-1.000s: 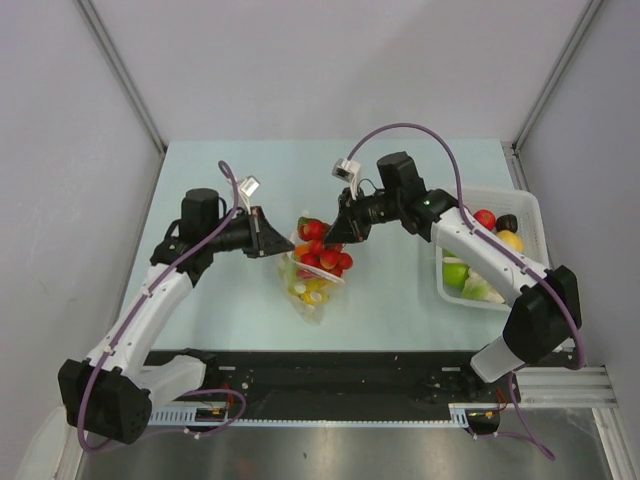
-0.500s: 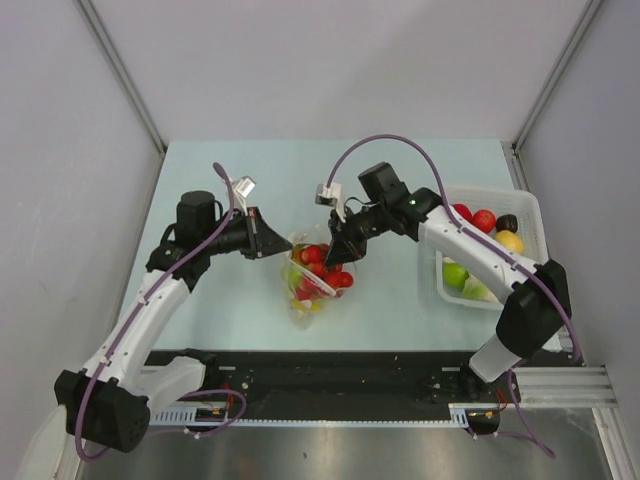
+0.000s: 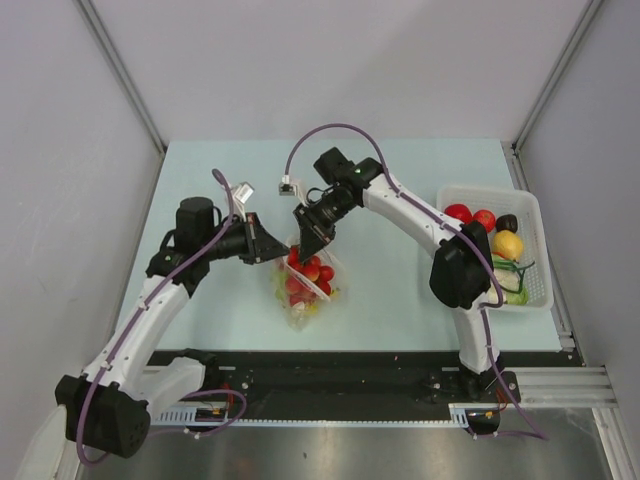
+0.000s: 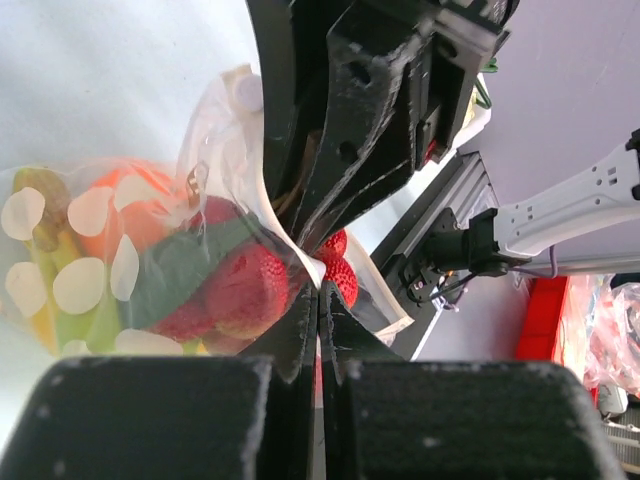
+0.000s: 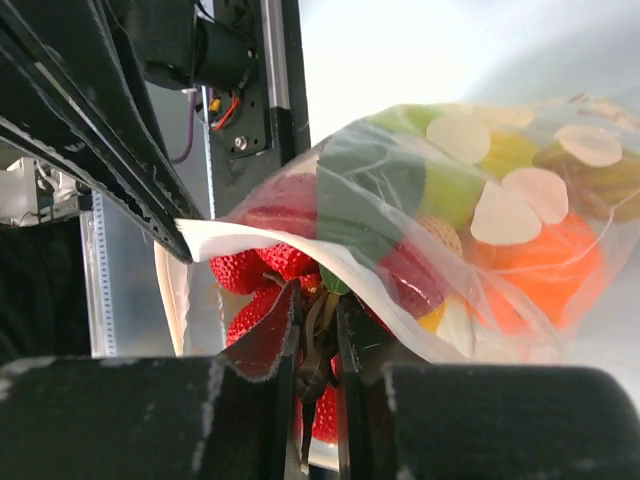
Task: Place the food in the zip-top bag and seal the zipper
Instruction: Place the fake fruit in the zipper food storage bag, then adjust the zipper food storage bag at the center of the board.
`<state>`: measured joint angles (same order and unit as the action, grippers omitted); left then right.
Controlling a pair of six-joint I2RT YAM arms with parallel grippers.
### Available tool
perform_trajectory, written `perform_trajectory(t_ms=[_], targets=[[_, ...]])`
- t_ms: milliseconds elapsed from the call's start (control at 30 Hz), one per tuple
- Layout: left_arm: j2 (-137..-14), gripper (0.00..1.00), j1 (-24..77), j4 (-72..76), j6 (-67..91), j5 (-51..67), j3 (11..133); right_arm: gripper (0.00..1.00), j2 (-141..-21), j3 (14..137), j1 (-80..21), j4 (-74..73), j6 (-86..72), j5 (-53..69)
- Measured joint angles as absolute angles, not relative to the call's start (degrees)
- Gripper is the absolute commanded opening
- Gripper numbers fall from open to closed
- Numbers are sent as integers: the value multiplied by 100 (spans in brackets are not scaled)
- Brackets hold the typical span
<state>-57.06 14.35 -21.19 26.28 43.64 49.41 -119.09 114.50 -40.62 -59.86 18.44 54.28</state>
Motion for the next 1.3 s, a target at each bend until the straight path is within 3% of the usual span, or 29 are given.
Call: perform_trajectory(t_ms=[67, 100, 200, 400, 533, 600, 633, 667, 767, 800, 1000, 1300], targets=[[-5662, 0, 1391, -2119, 2630, 4370, 4873, 24, -11950, 11467, -4110, -6086, 1752, 5345], [-5638, 0, 1356, -2121, 2630, 4377, 4847, 38, -11946, 11469, -4128, -6119, 1730, 5297], [-5596, 0, 1203, -2123, 2648, 4388, 4831, 67, -11902, 11480, -4158, -6163, 1684, 5133], [-5586, 0, 1041, -2106, 2698, 4403, 4831, 89, -11507, 11443, -4152, -6309, 1863, 4733], [-5583, 0, 1013, -2086, 2705, 4442, 4821, 89, -11026, 11443, -4023, -6351, 1964, 4641], [-5583, 0, 998, -2069, 2705, 4469, 4799, 84, -10777, 11441, -3824, -6368, 1977, 4657], [-5583, 0, 993, -2069, 2705, 4475, 4792, 80, -10648, 11415, -3671, -6348, 1975, 4707], [-5583, 0, 989, -2067, 2705, 4477, 4786, 69, -10530, 11358, -3520, -6324, 1951, 4751], [-5583, 0, 982, -2064, 2707, 4488, 4777, 49, -9983, 10613, -2781, -5900, 1717, 4947], [-5583, 0, 980, -2064, 2707, 4493, 4777, 47, -9782, 10191, -2495, -5730, 1577, 4956], [-5586, 0, 976, -2060, 2707, 4515, 4775, 41, -9806, 8980, -2340, -5155, 1203, 4790], [-5592, 0, 972, -2060, 2707, 4515, 4775, 43, -10337, 8901, -3070, -4316, 862, 4831]])
